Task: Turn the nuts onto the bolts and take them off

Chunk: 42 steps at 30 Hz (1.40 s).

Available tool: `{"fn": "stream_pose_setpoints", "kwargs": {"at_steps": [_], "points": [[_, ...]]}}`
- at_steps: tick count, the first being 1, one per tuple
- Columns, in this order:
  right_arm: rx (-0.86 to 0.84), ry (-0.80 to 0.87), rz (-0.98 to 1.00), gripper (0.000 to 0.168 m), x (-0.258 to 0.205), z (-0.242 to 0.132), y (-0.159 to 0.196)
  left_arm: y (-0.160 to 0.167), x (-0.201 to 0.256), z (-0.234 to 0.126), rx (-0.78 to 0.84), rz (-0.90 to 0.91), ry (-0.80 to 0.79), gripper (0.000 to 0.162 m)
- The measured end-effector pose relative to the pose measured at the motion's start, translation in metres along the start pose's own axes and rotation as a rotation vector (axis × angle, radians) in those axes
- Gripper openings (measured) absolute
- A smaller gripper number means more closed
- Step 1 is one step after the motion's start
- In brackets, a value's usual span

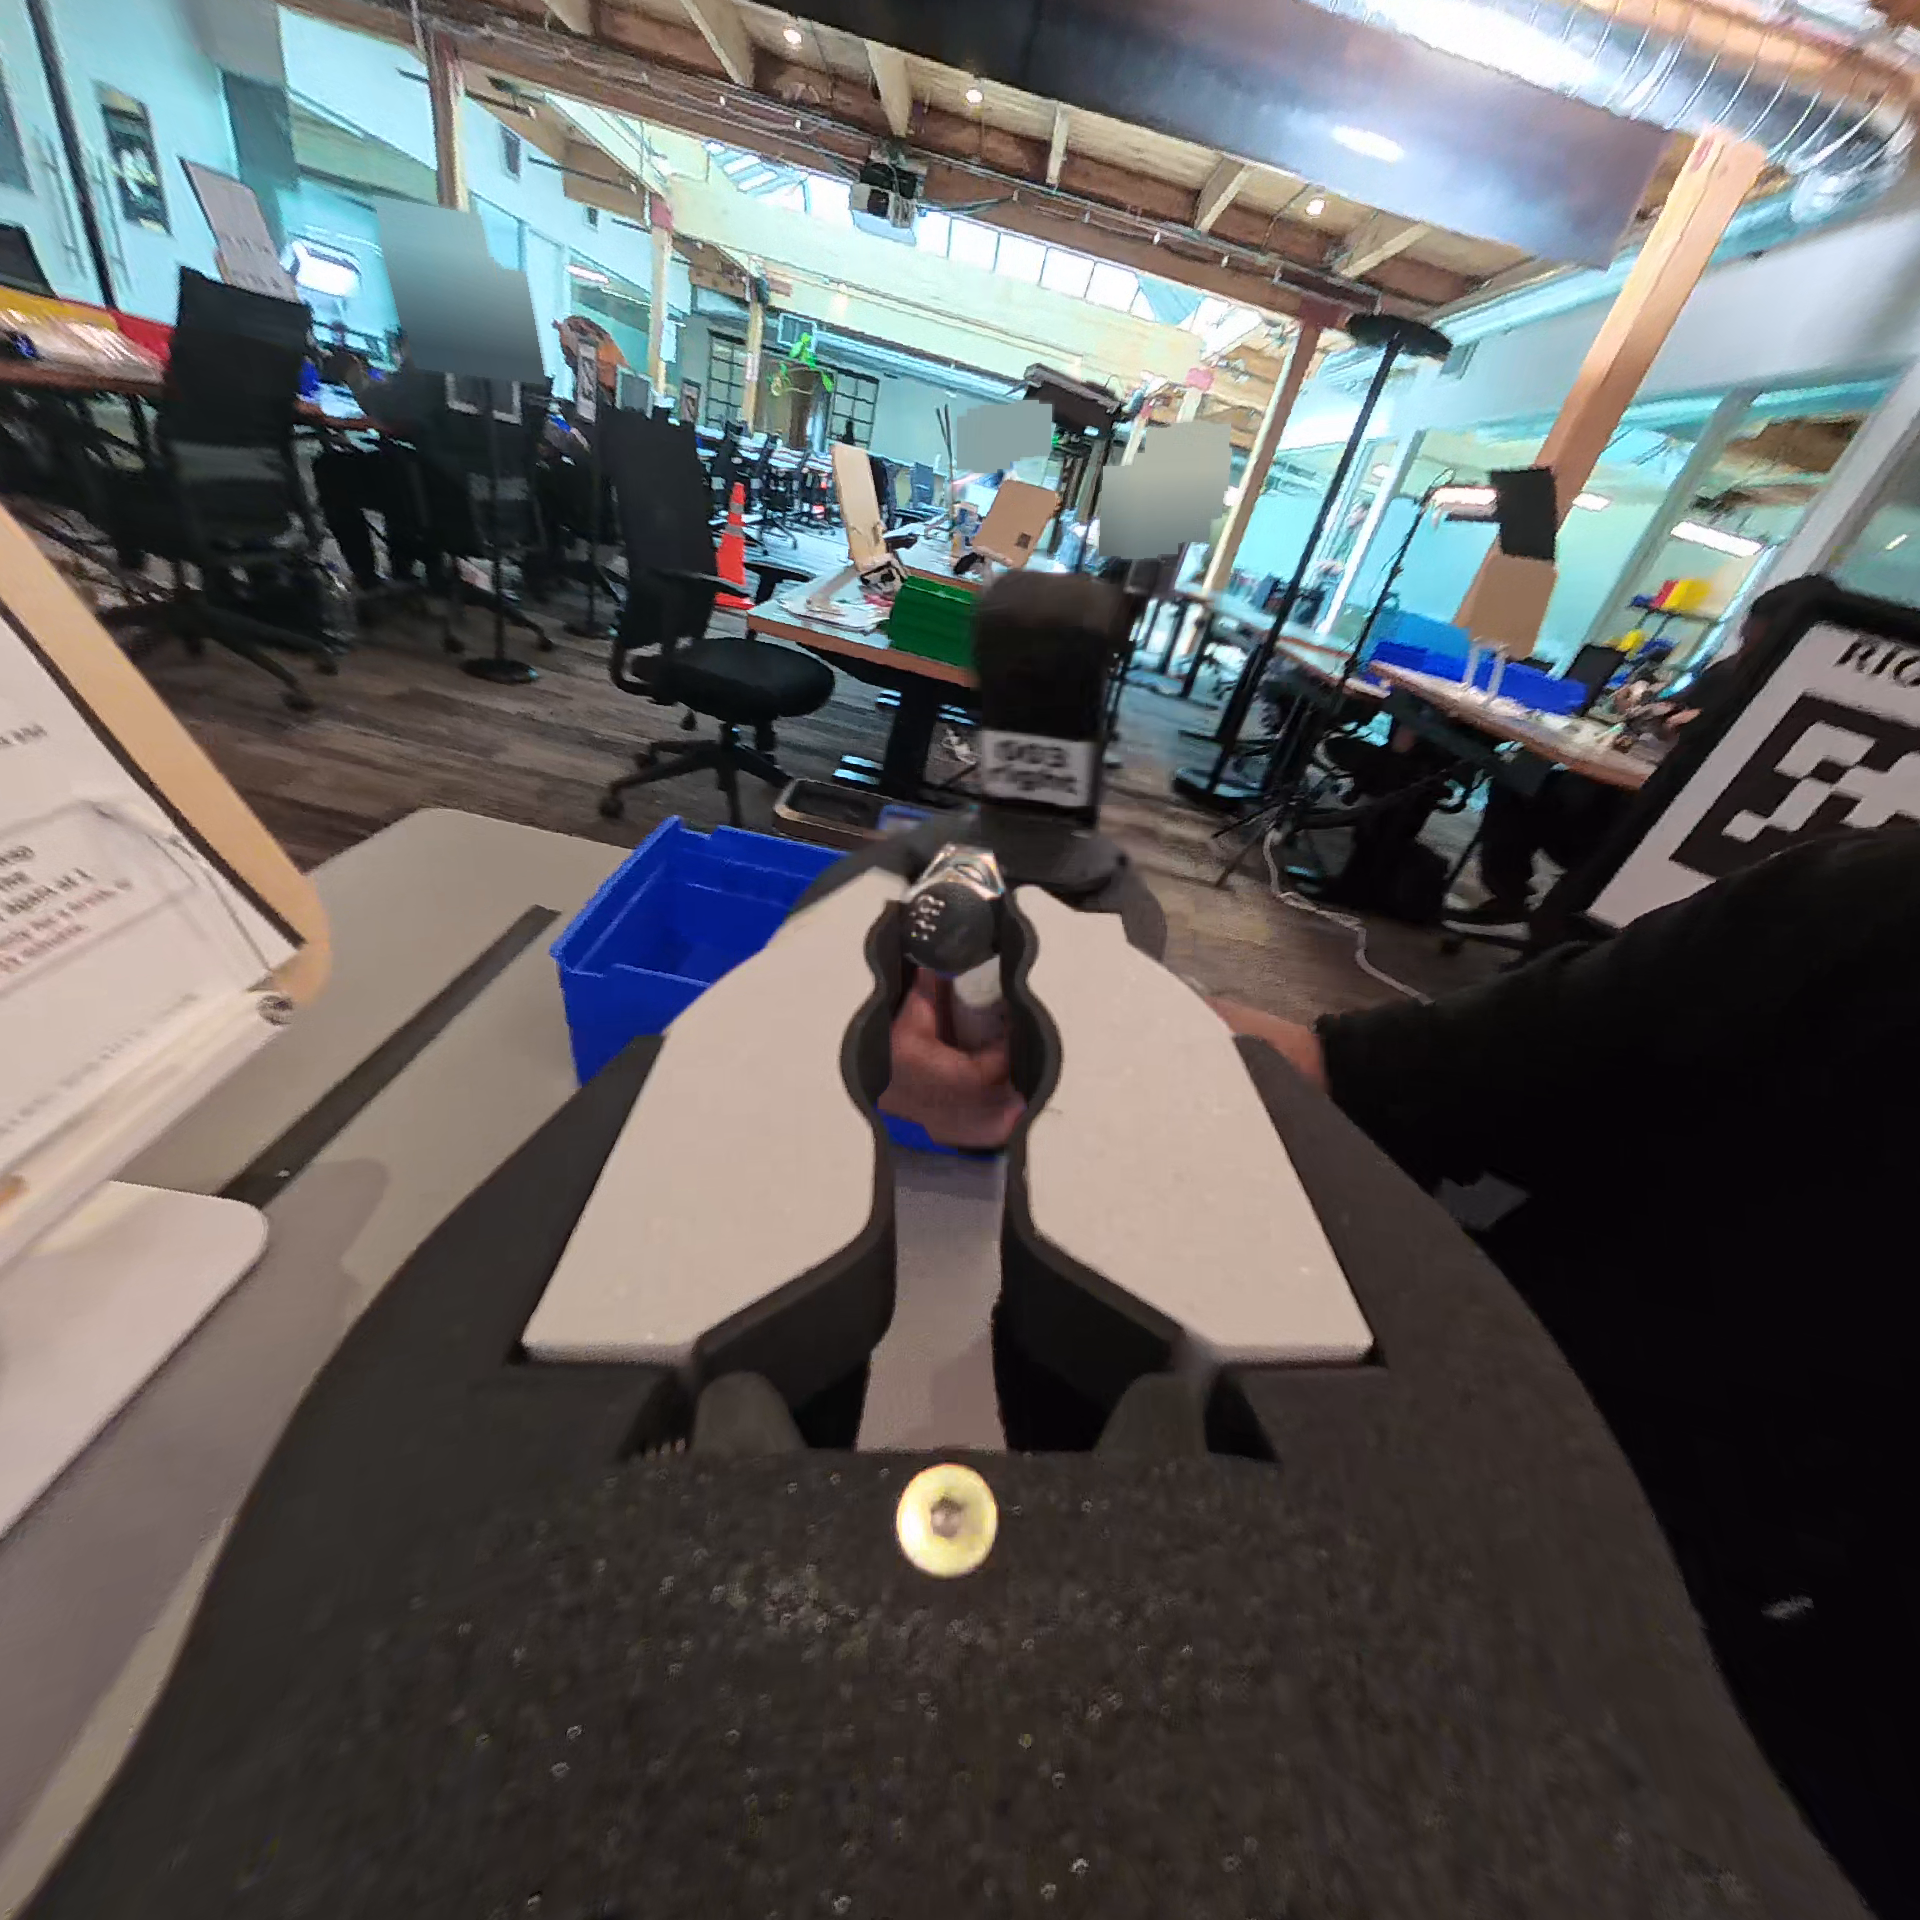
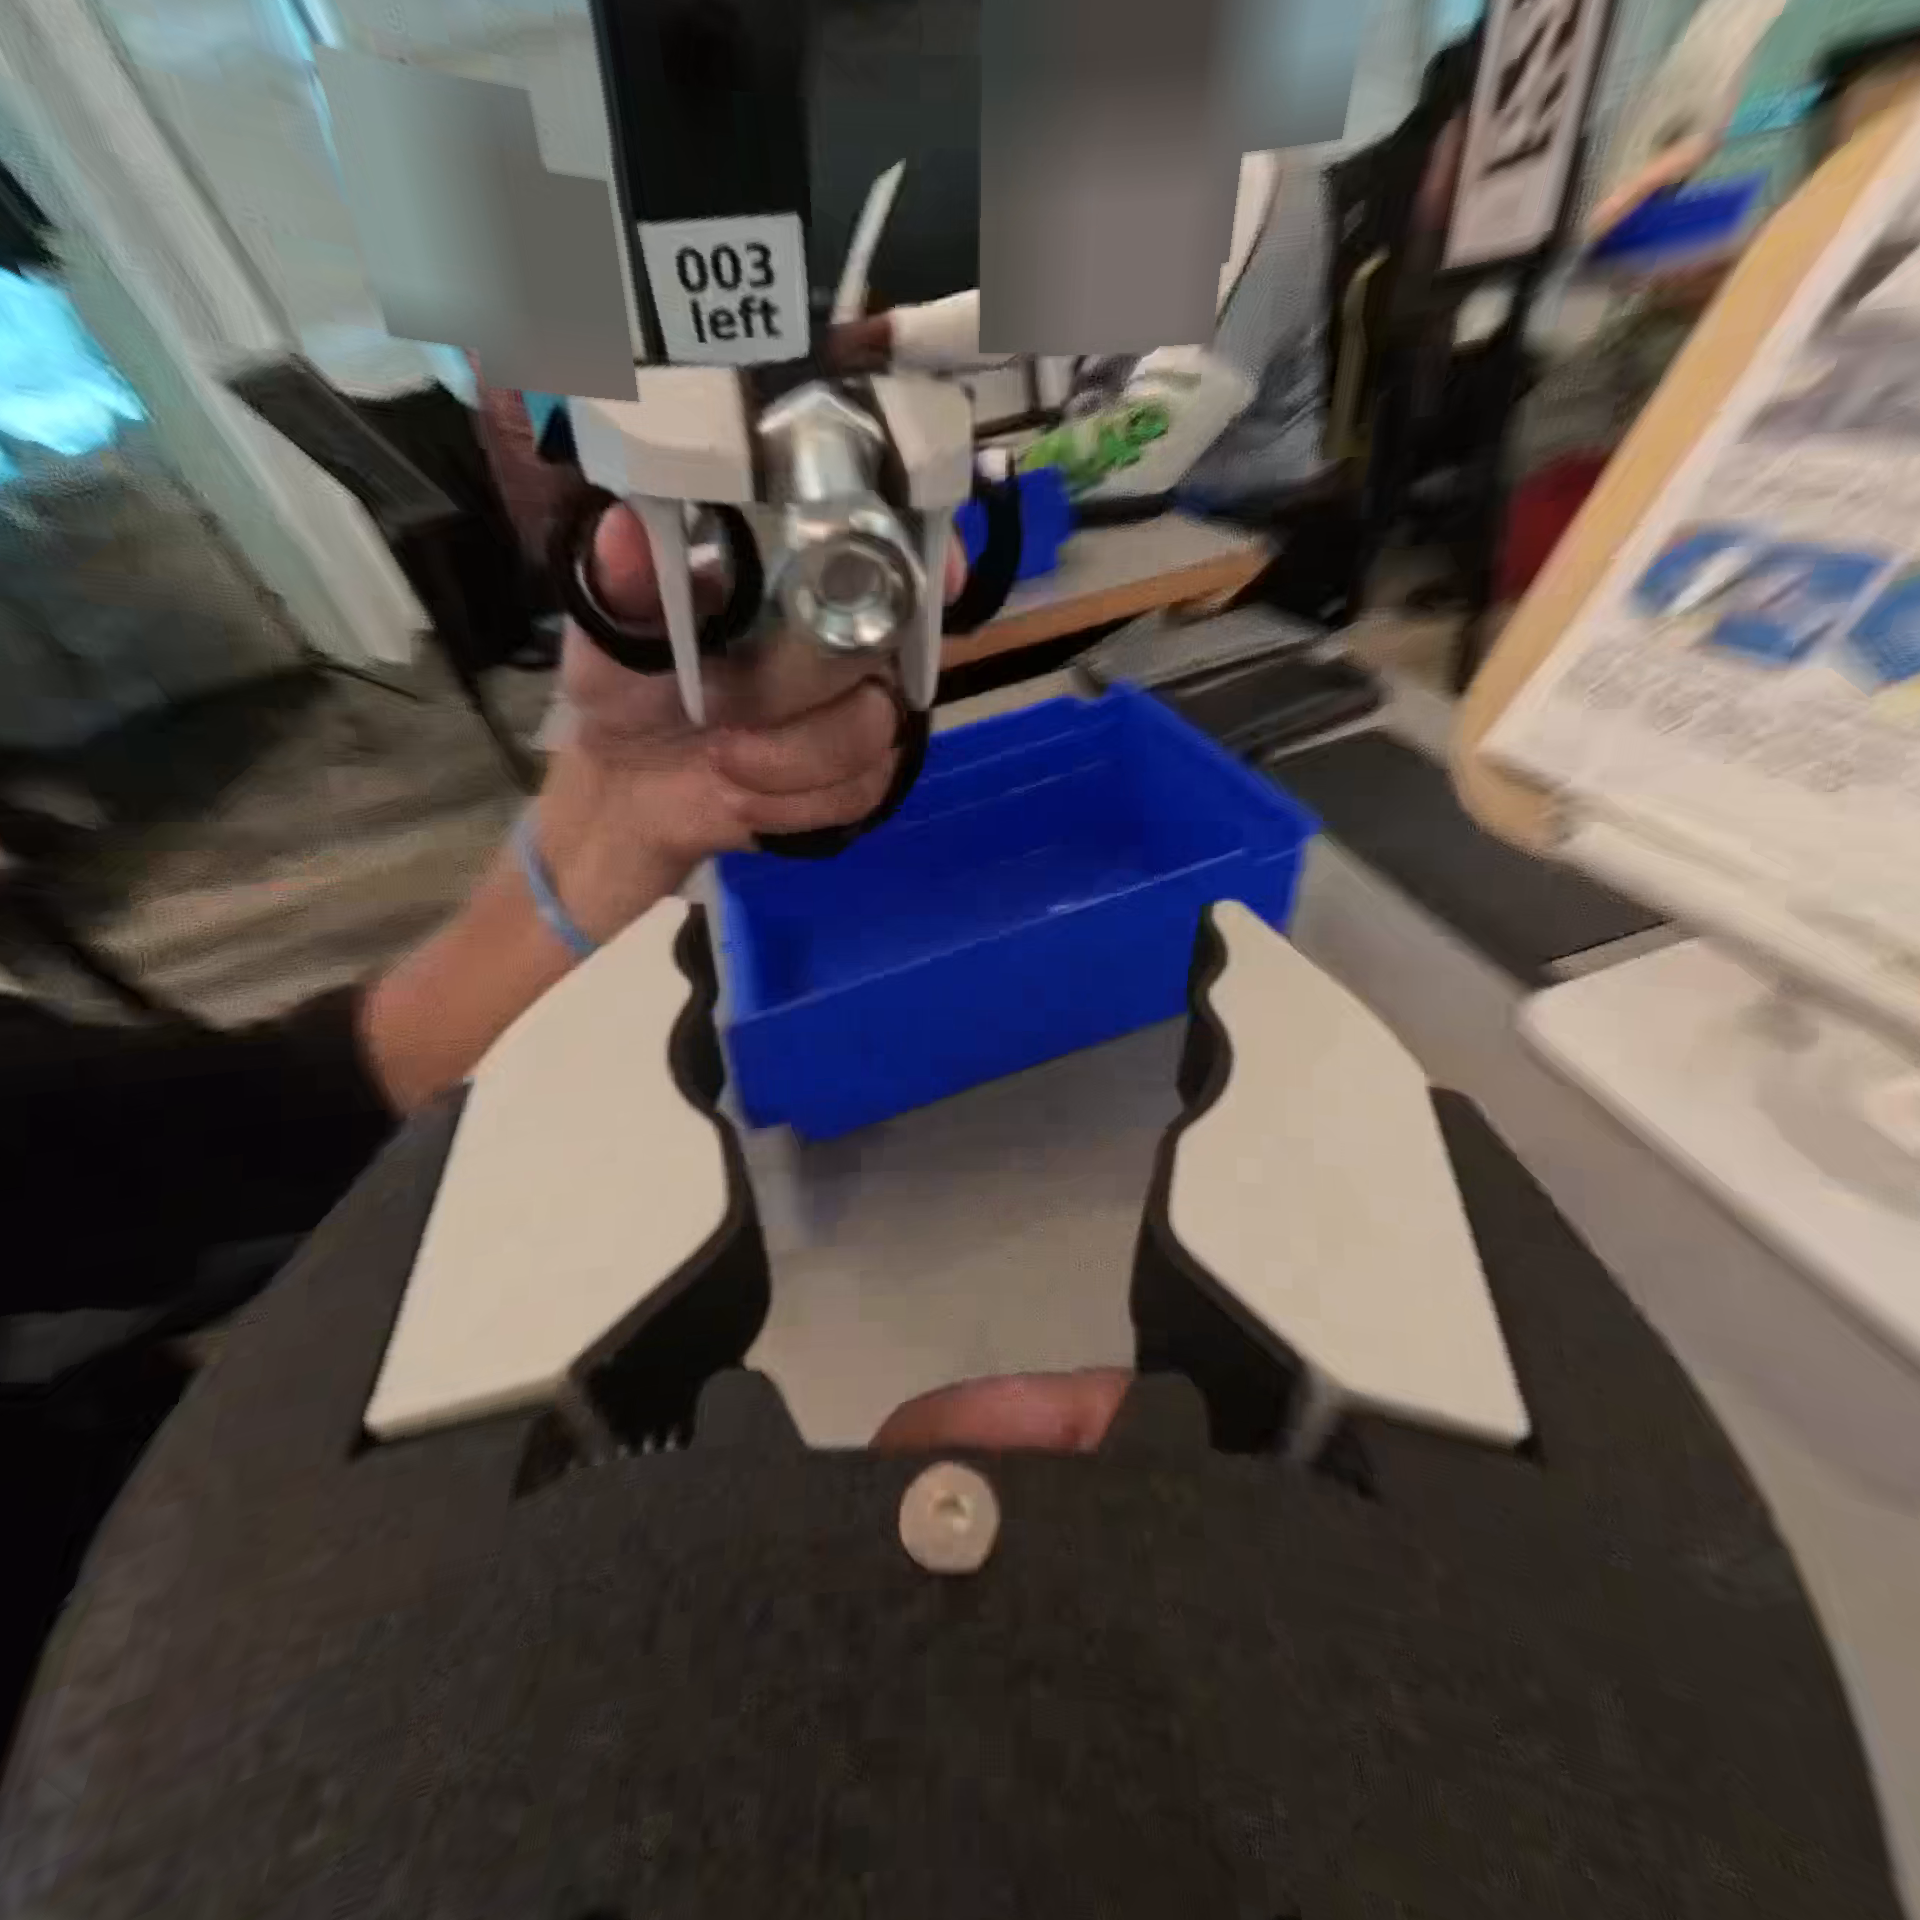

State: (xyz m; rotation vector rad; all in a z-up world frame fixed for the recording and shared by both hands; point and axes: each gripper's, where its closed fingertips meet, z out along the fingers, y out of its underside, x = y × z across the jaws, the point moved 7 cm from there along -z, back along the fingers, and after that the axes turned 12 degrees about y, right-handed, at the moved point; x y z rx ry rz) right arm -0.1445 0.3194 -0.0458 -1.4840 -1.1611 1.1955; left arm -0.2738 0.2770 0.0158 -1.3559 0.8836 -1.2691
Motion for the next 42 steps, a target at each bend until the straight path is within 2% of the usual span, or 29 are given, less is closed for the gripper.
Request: {"fn": "stream_pose_setpoints", "kwargs": {"at_steps": [1, 2, 3, 6, 10, 14, 23, 27, 29, 33, 37, 42], "points": [[-0.069, -0.107, 0.161, 0.092, 0.001, 0.006, 0.006, -0.001, 0.001, 0.0, -0.011, 0.035, -0.024, 0.016], [-0.143, -0.167, 0.305, 0.089, 0.003, 0.011, 0.012, -0.001, 0.001, -0.001, -0.022, 0.067, -0.05, 0.017], [-0.182, -0.254, 0.396, 0.094, 0.003, 0.015, 0.015, -0.001, 0.002, -0.001, -0.038, 0.093, -0.06, 0.017], [-0.164, -0.4, 0.604, 0.093, 0.005, 0.017, 0.018, -0.002, 0.005, -0.002, -0.061, 0.153, -0.082, 0.017], [-0.04, -0.554, 0.874, 0.083, 0.013, 0.008, 0.007, 0.001, 0.005, -0.003, -0.124, 0.212, -0.128, 0.017], [0.016, -0.634, 1.023, 0.058, 0.024, -0.001, 0.002, 0.006, 0.005, 0.002, -0.185, 0.252, -0.148, 0.017], [0.005, -0.65, 0.995, 0.053, 0.021, -0.004, -0.002, 0.011, 0.003, 0.008, -0.226, 0.256, -0.16, 0.017], [0.018, -0.653, 0.997, 0.04, 0.022, -0.005, -0.002, 0.012, 0.002, 0.008, -0.233, 0.258, -0.168, 0.017], [0.028, -0.66, 0.997, 0.018, 0.024, -0.006, -0.002, 0.013, 0.001, 0.009, -0.245, 0.256, -0.17, 0.016], [0.025, -0.666, 0.986, 0.017, 0.026, -0.005, -0.002, 0.013, 0.001, 0.01, -0.243, 0.26, -0.171, 0.017], [0.074, -0.563, 0.742, 0.017, 0.024, -0.01, -0.008, 0.012, 0.001, 0.008, -0.22, 0.221, -0.145, 0.017], [0.185, -0.282, 0.227, 0.017, 0.015, -0.018, -0.022, 0.009, -0.003, 0.005, -0.122, 0.059, -0.058, 0.016]]}}
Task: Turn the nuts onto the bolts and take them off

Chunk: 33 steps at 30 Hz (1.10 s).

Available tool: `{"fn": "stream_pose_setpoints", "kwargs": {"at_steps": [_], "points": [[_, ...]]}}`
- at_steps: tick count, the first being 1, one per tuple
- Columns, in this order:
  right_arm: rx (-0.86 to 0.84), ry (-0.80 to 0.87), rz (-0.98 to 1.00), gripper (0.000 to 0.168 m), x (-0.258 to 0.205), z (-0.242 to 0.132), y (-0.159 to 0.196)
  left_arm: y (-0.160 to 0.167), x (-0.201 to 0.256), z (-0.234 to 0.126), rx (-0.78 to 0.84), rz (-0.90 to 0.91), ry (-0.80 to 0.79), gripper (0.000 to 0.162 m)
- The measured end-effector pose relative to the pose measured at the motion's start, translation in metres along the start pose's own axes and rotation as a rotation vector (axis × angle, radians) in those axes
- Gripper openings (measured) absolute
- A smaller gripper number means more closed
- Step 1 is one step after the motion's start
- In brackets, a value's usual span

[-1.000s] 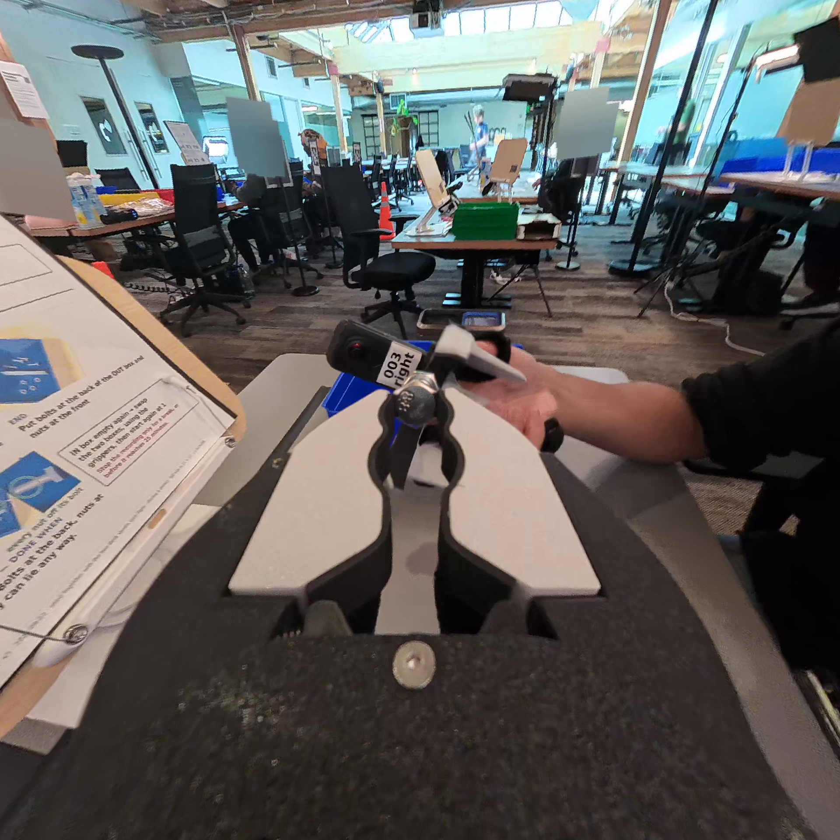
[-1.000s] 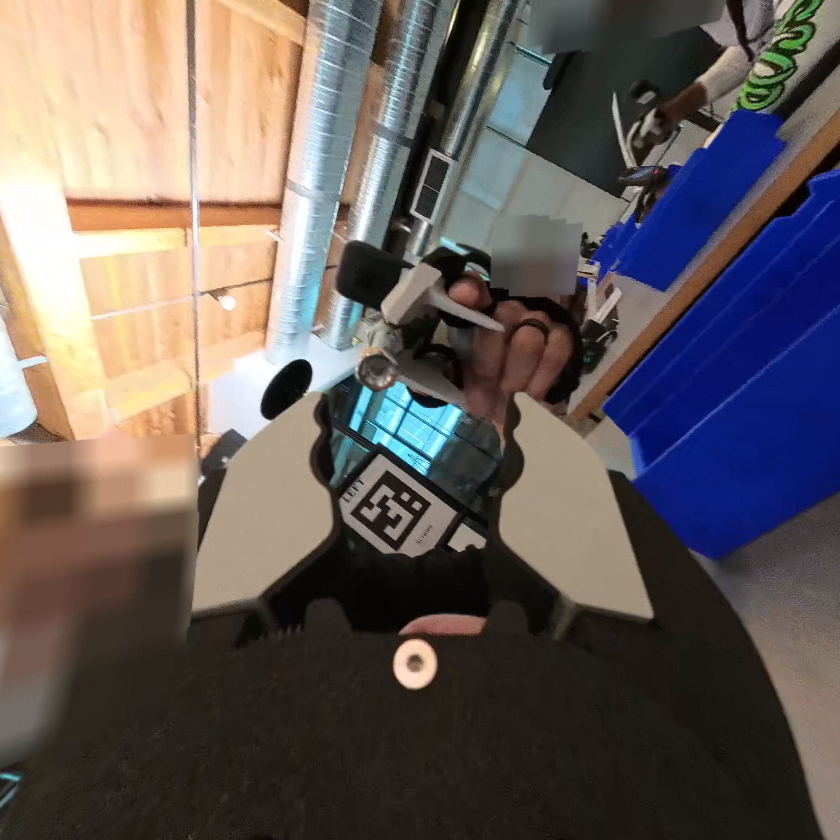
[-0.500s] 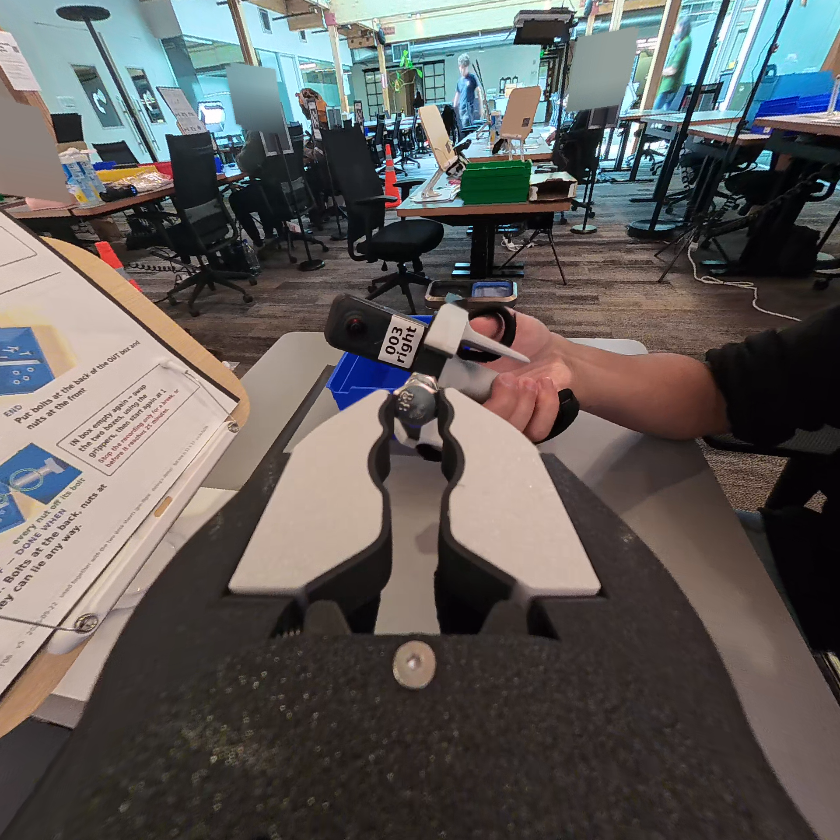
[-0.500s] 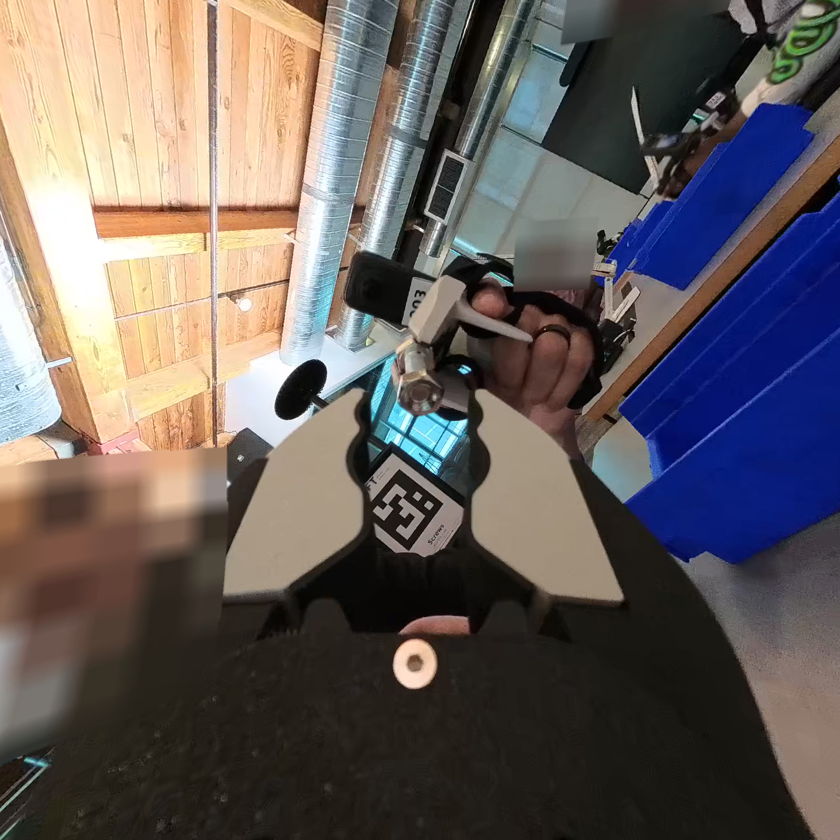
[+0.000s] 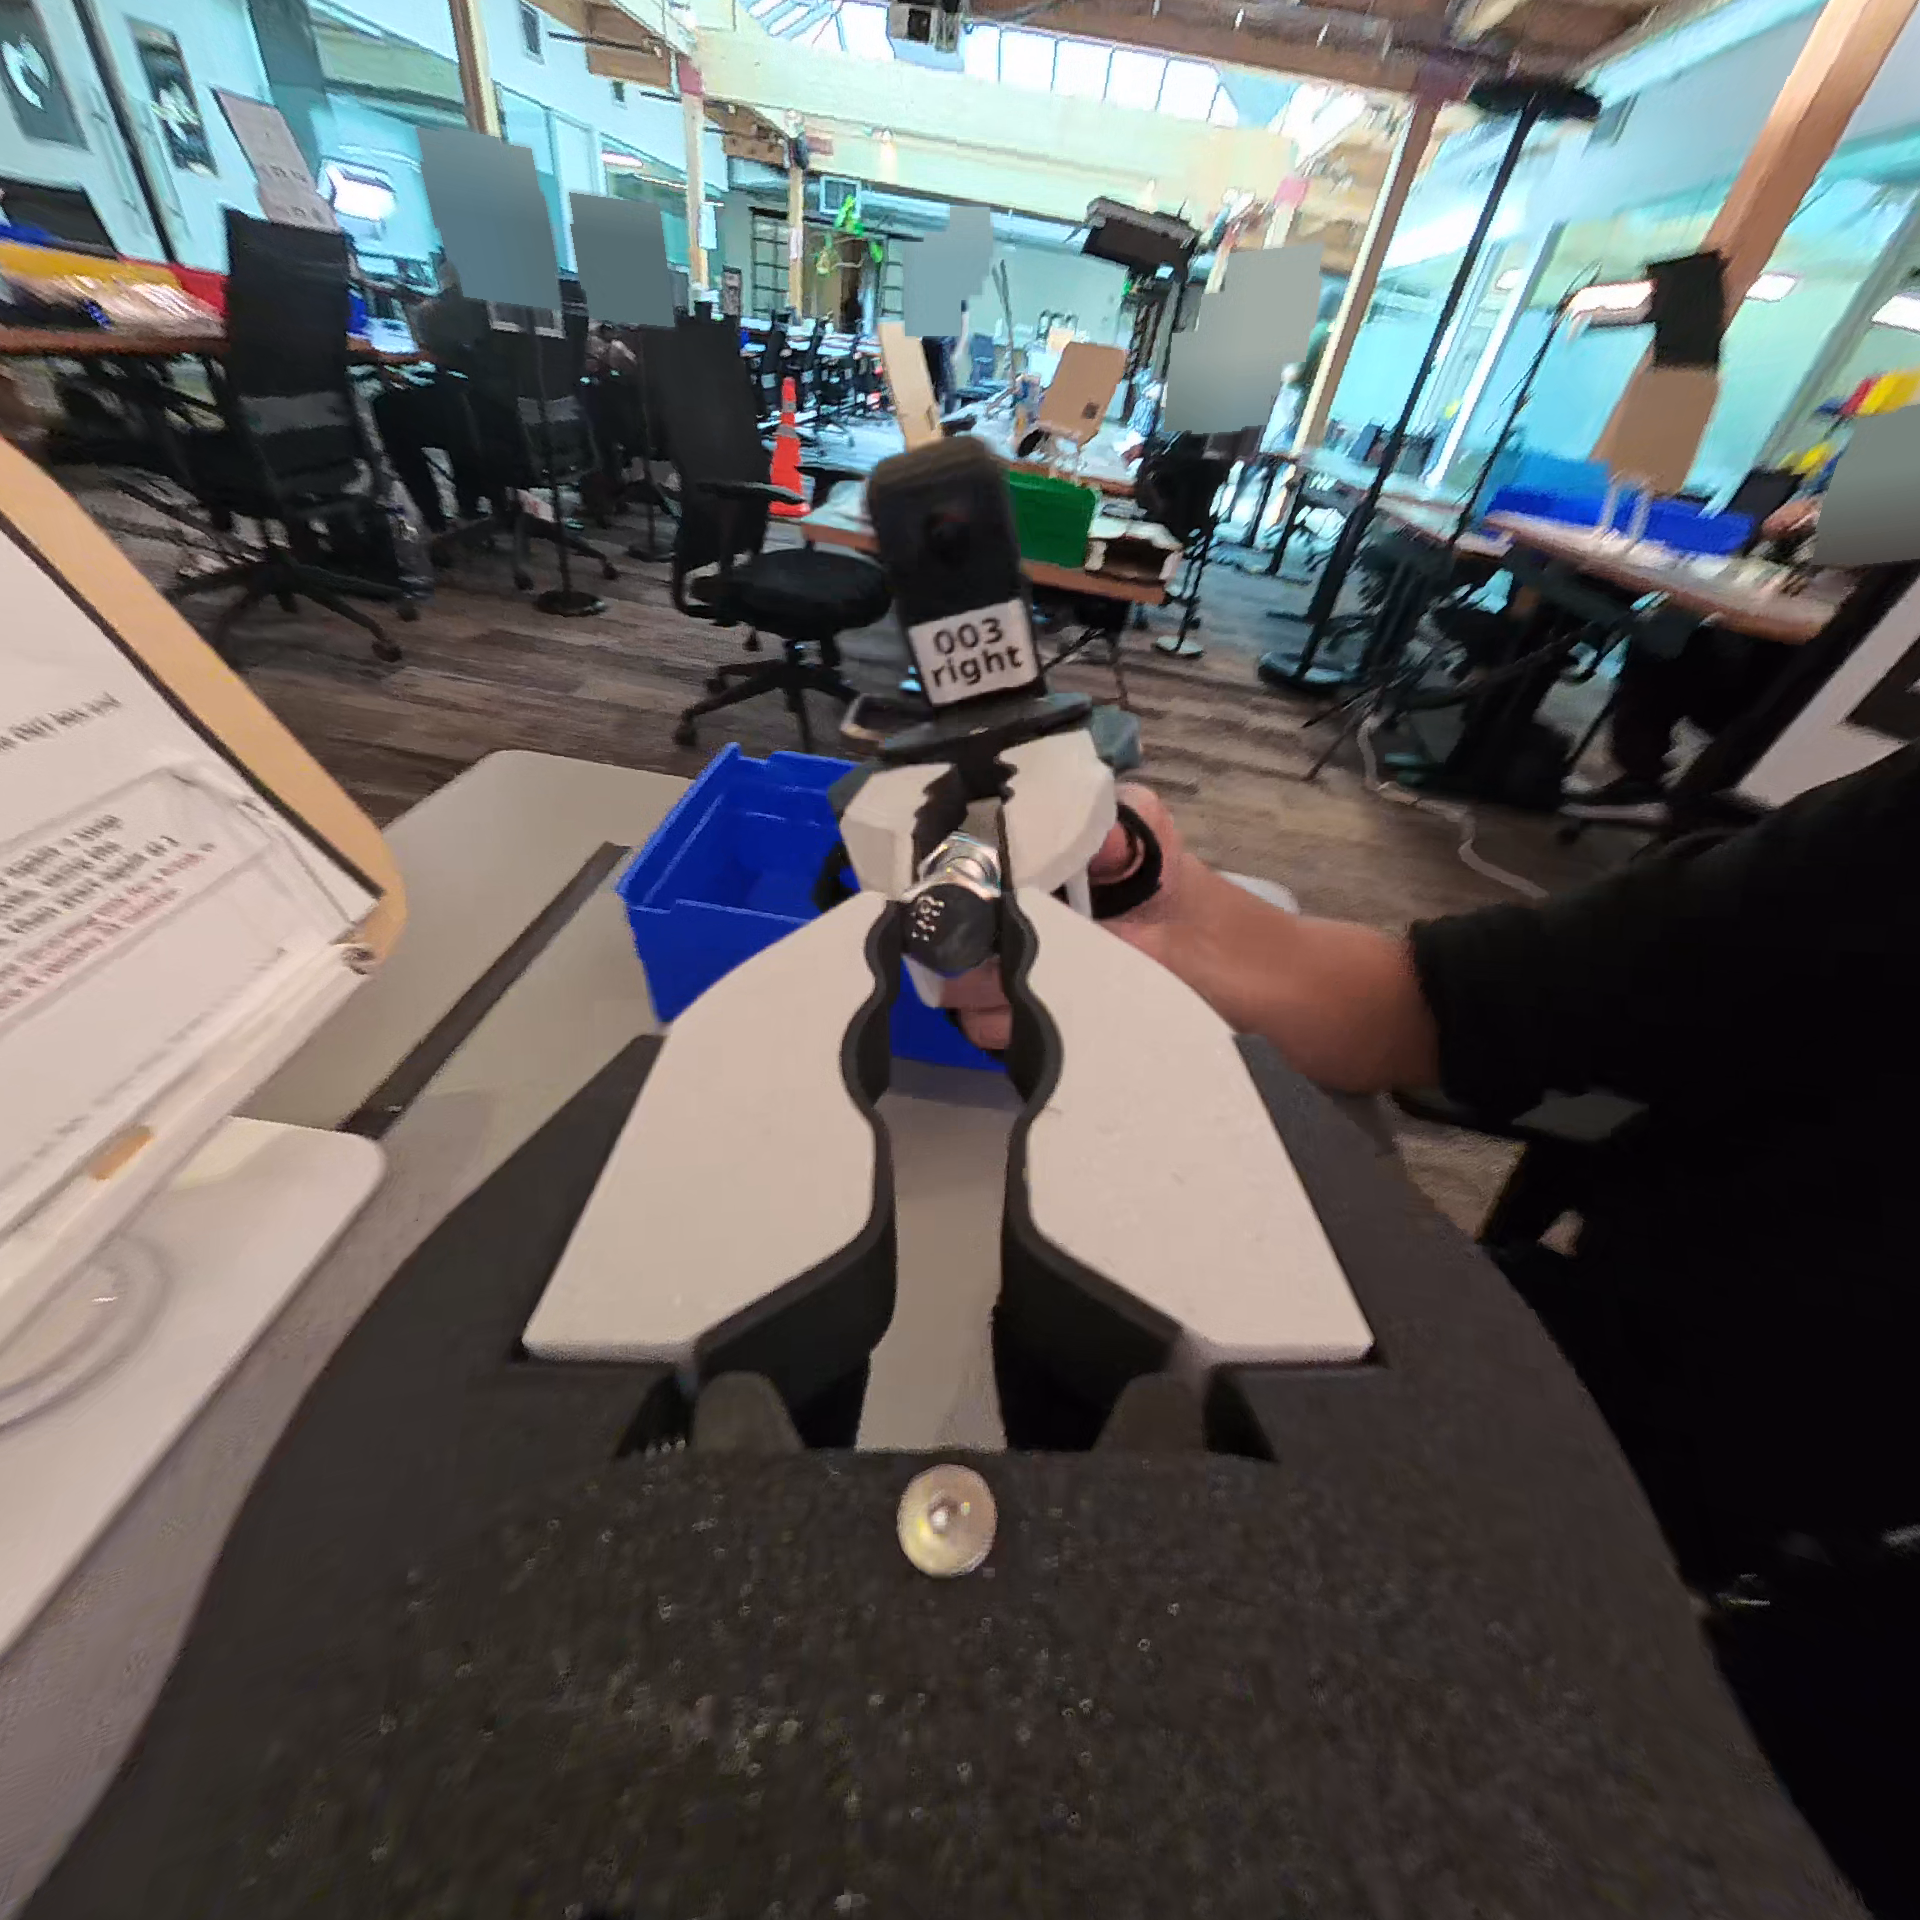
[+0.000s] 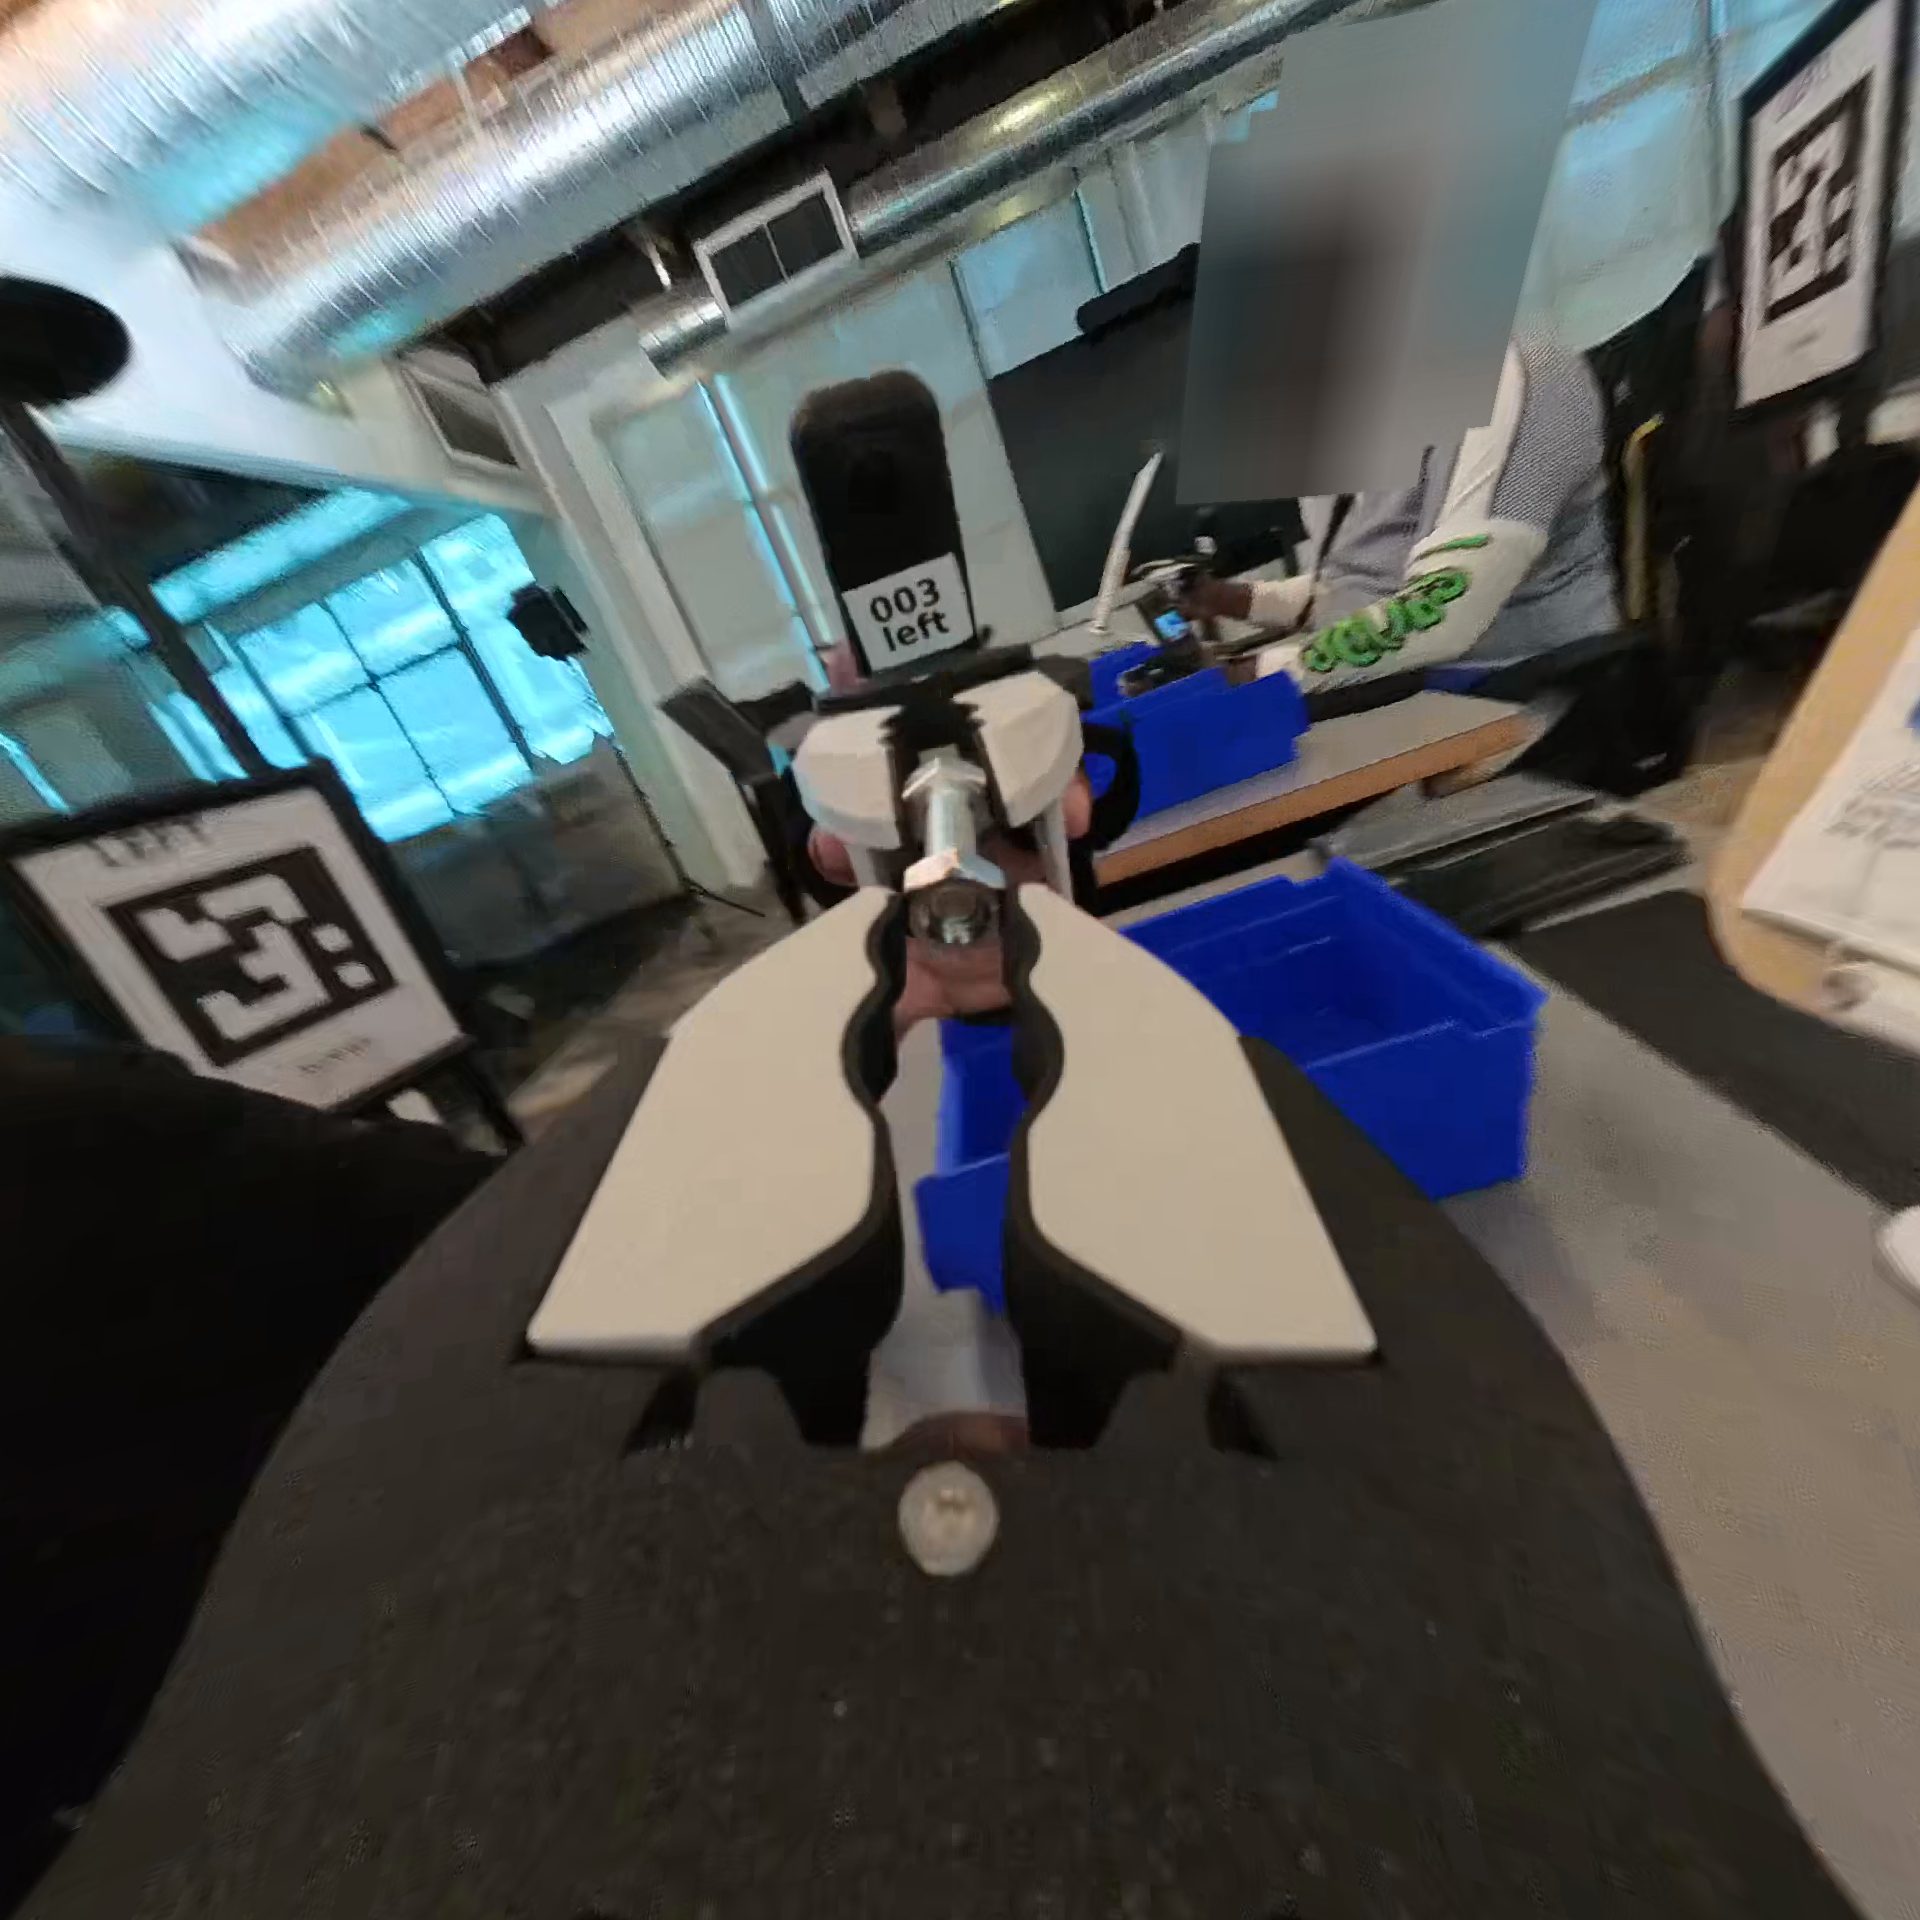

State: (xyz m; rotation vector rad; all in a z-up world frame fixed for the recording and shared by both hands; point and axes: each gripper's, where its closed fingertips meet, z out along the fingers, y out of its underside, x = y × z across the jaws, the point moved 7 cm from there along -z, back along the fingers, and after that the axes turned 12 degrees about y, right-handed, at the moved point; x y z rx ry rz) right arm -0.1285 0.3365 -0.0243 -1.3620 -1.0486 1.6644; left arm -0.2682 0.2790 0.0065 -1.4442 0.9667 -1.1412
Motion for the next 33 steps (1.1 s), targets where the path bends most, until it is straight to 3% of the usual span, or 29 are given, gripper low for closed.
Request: {"fn": "stream_pose_setpoints", "kwargs": {"at_steps": [8, 18, 20, 23, 27, 31, 33], "points": [[0.002, 0.38, -0.964, 0.017, -0.029, -0.001, 0.002, 0.004, -0.005, 0.002, 0.082, -0.161, 0.147, 0.017], [-0.002, 0.827, -2.257, 0.018, -0.041, 0.002, 0.029, 0.013, -0.009, 0.008, 0.082, -0.376, 0.235, 0.016], [0.036, 0.849, -2.313, 0.018, -0.039, 0.002, 0.033, 0.013, -0.009, 0.008, 0.088, -0.39, 0.238, 0.016], [0.081, 0.858, -2.227, 0.018, -0.036, 0.004, 0.032, 0.013, -0.011, 0.008, 0.085, -0.381, 0.211, 0.016], [0.199, 0.765, -2.178, 0.019, -0.036, -0.001, 0.039, 0.011, -0.007, 0.009, 0.068, -0.349, 0.198, 0.016], [0.212, 0.739, -1.889, 0.056, -0.037, -0.003, 0.031, 0.008, -0.007, 0.005, 0.083, -0.326, 0.18, 0.016], [0.218, 0.691, -1.737, 0.063, -0.039, -0.002, 0.027, 0.006, -0.008, 0.001, 0.091, -0.308, 0.156, 0.016]]}}
